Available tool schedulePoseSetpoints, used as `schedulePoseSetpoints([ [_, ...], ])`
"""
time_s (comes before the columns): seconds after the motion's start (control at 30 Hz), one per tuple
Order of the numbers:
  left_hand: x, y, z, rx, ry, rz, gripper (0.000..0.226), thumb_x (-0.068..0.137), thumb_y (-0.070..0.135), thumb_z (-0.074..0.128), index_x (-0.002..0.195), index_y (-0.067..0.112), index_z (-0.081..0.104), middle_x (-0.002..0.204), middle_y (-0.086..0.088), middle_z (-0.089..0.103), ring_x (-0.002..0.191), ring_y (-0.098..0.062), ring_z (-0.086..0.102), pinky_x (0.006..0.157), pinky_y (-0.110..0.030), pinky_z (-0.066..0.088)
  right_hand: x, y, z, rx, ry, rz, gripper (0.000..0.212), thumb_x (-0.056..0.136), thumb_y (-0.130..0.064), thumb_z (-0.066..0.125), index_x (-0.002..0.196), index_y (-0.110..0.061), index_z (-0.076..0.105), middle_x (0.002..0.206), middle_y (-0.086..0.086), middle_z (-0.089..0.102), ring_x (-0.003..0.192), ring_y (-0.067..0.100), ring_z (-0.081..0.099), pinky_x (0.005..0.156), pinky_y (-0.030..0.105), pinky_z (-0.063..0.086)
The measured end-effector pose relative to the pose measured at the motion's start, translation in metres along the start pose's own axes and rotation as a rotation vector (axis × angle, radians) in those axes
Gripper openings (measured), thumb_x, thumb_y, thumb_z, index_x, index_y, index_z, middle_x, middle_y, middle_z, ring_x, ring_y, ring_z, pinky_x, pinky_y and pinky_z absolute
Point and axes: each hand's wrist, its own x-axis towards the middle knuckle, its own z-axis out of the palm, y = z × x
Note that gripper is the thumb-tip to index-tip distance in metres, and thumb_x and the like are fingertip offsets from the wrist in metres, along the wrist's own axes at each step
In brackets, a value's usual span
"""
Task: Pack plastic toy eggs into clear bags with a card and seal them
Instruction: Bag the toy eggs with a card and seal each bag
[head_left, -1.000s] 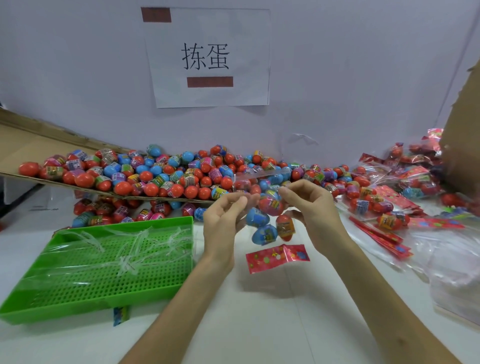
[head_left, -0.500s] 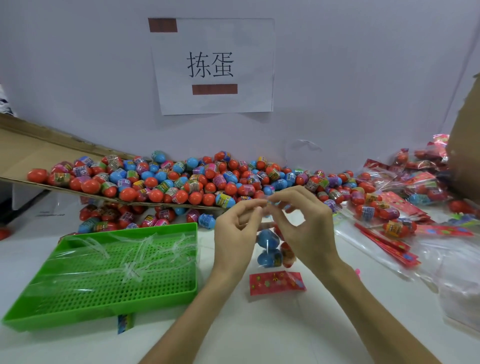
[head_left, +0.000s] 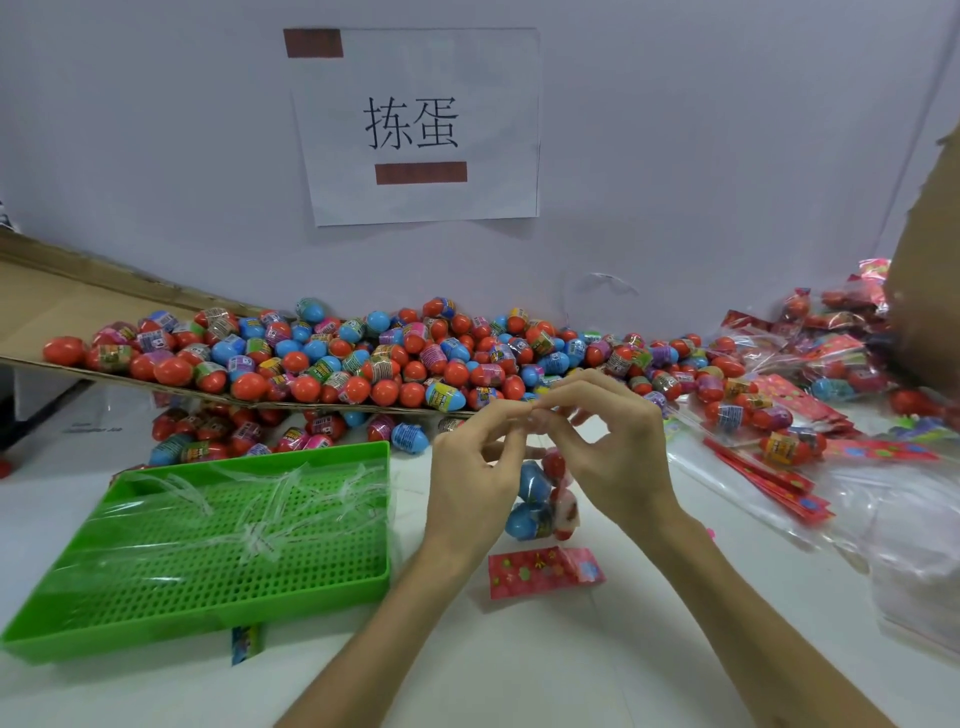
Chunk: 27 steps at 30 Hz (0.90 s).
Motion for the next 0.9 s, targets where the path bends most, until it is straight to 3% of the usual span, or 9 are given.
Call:
schedulePoseSetpoints([
  [0.13,0.000,-0.006,0.000,0.040,-0.004,0.036,0.029,0.096,0.002,0.057,0.107,0.020,0.077,0.095,0.015,0.077,0.092,-0.008,0.075,0.076,-0.025,0.060,0.000,0.002,0.001,-0.018,-0.050,0.006,0.008,0.089,-0.001,0.074,0.090,-0.008,0.072,0.088,-0.004,0.066,0.080,0.015,0.062,0.066,0.030,0.053],
  [0.27,0.000,-0.006,0.001,0.030,-0.013,0.015,0.032,0.096,-0.004,0.057,0.108,0.016,0.078,0.095,0.011,0.078,0.094,-0.009,0.075,0.077,-0.028,0.062,-0.001,0.004,0.005,-0.042,-0.146,0.092,0.013,0.094,0.001,0.064,0.092,-0.012,0.062,0.091,-0.004,0.058,0.084,0.010,0.056,0.072,0.024,0.048],
  [0.4,0.001,-0.006,0.003,0.011,-0.003,0.003,0.026,0.097,-0.003,0.060,0.105,0.015,0.077,0.092,0.012,0.078,0.090,-0.005,0.075,0.076,-0.027,0.061,-0.001,0.002,0.009,-0.028,-0.109,0.182,0.011,0.100,-0.003,0.056,0.093,-0.012,0.057,0.089,-0.001,0.057,0.084,0.013,0.055,0.073,0.019,0.044],
  [0.5,0.002,-0.008,0.002,-0.064,0.002,-0.074,0.023,0.098,-0.006,0.058,0.102,0.008,0.076,0.091,0.001,0.079,0.087,-0.011,0.077,0.075,-0.031,0.063,0.003,0.007,0.005,0.018,0.019,0.335,0.010,0.105,-0.008,0.050,0.097,-0.011,0.055,0.086,0.003,0.060,0.077,0.012,0.058,0.068,0.021,0.048],
  [0.6,0.004,-0.010,-0.001,-0.138,0.023,-0.199,0.021,0.101,0.000,0.057,0.102,0.011,0.075,0.090,-0.005,0.079,0.082,-0.019,0.078,0.069,-0.035,0.064,0.009,0.023,-0.010,0.096,0.256,0.561,0.011,0.106,-0.014,0.051,0.098,-0.014,0.058,0.083,0.002,0.064,0.064,0.005,0.062,0.059,0.022,0.052],
  [0.73,0.005,-0.012,0.000,-0.257,0.001,-0.473,0.016,0.104,0.007,0.057,0.106,0.012,0.072,0.089,-0.003,0.080,0.075,-0.022,0.078,0.058,-0.031,0.061,0.022,0.041,-0.030,0.312,0.515,0.870,0.019,0.106,-0.012,0.050,0.111,0.003,0.061,0.097,0.021,0.073,0.065,0.016,0.071,0.061,0.025,0.058],
  [0.8,0.004,-0.015,0.003,-0.314,-0.010,-0.591,0.016,0.104,0.008,0.057,0.106,0.013,0.072,0.088,-0.001,0.080,0.075,-0.021,0.078,0.056,-0.027,0.058,0.032,0.037,-0.034,0.402,0.625,0.867,0.014,0.107,-0.011,0.048,0.105,-0.002,0.058,0.101,0.022,0.073,0.067,0.018,0.074,0.061,0.027,0.058],
  [0.9,0.004,-0.019,0.003,-0.359,0.015,-0.691,0.017,0.103,0.008,0.056,0.104,0.015,0.072,0.089,-0.001,0.080,0.072,-0.019,0.077,0.052,-0.026,0.057,0.069,0.022,-0.034,0.478,0.770,0.761,0.013,0.107,-0.014,0.047,0.097,-0.016,0.054,0.097,0.010,0.076,0.074,0.023,0.077,0.058,0.031,0.057],
])
